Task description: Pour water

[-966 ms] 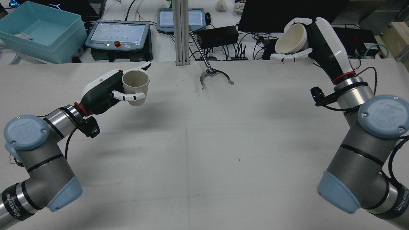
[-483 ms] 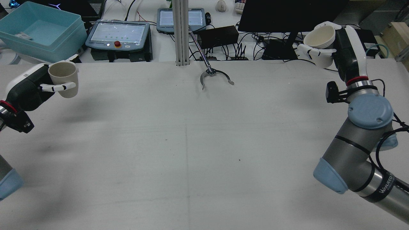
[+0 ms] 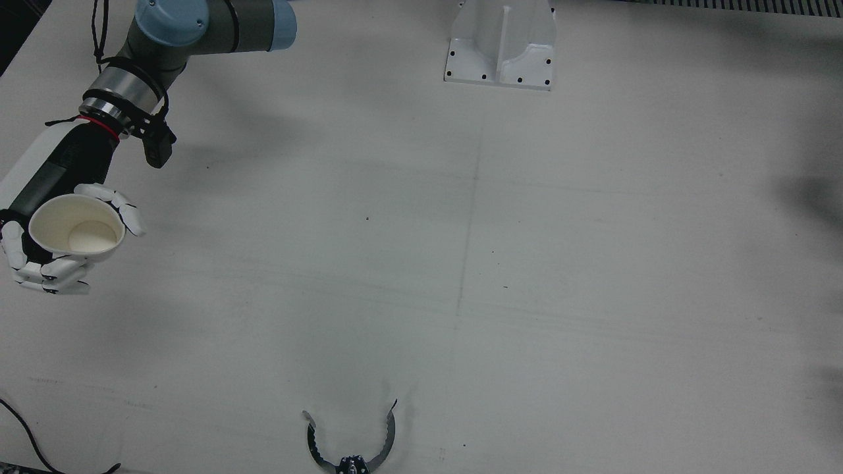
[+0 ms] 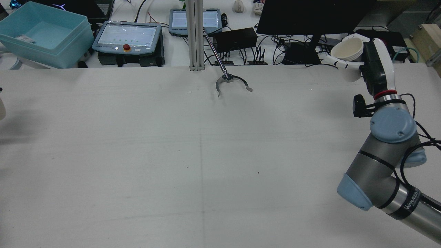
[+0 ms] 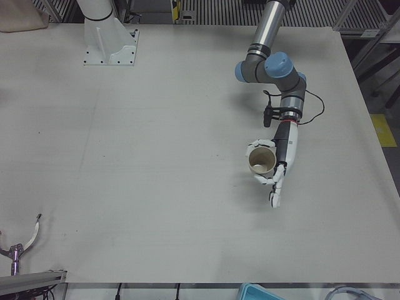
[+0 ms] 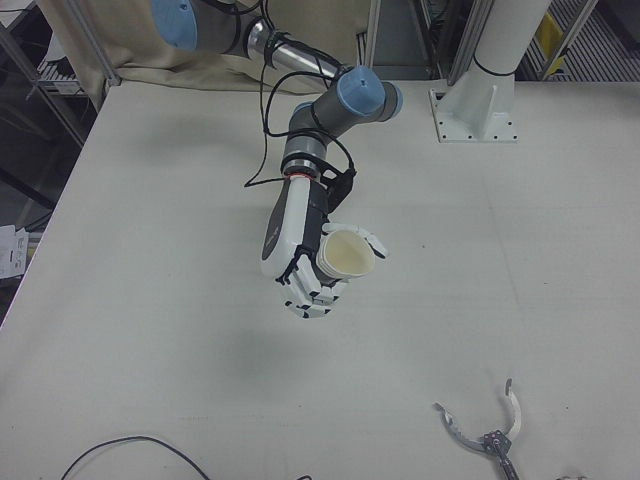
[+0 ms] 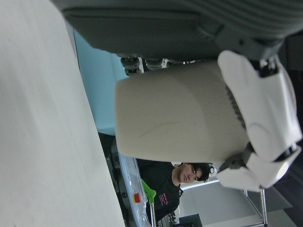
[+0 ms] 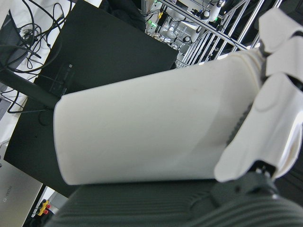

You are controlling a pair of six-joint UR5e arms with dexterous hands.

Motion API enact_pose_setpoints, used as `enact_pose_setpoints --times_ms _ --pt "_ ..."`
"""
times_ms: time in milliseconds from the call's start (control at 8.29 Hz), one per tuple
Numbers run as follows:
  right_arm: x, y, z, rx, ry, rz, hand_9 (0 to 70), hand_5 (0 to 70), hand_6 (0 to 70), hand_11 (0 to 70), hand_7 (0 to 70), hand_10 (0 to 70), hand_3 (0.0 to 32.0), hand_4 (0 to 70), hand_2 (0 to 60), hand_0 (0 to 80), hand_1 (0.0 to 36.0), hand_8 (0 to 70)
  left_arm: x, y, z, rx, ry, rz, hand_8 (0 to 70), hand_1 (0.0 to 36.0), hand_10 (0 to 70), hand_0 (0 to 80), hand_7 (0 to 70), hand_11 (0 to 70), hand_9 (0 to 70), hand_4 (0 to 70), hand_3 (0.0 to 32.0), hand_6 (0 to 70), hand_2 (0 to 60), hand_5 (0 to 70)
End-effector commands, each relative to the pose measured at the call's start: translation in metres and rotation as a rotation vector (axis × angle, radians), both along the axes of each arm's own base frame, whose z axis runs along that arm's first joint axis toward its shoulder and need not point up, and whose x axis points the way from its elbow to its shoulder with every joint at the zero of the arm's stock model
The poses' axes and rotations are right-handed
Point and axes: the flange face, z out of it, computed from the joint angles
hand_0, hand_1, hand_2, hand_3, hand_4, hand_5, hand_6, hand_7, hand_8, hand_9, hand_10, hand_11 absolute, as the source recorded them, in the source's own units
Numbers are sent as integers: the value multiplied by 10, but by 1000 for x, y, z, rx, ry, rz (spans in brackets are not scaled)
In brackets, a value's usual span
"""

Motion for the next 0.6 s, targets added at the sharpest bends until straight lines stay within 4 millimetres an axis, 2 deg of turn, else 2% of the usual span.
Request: enact_pose_setpoints --times_ms 0,121,241,362,483 --pt "-11 11 16 -28 27 -34 611 653 417 417 555 280 0 167 571 477 213 445 -33 37 119 -30 37 -80 15 360 47 383 54 89 29 239 0 18 600 516" --pt "-18 13 16 -26 26 -47 602 657 416 408 556 273 0 167 556 478 211 438 -38 44 137 -42 38 -87 15 360 48 379 55 89 29 241 0 19 600 507" --pt "-23 16 15 -26 26 -60 597 658 414 403 557 269 0 165 545 477 209 434 -40 48 146 -46 33 -86 13 360 47 339 49 85 29 225 0 15 600 477" --pt "-32 19 16 -27 27 -73 590 657 411 396 549 264 0 161 518 478 203 429 -39 48 146 -45 31 -85 13 358 46 329 49 83 28 216 0 14 600 462" --pt "-38 22 15 -26 26 -83 584 659 410 388 547 258 0 158 509 480 203 425 -29 48 147 -45 25 -61 11 350 45 324 48 81 27 215 0 14 600 458"
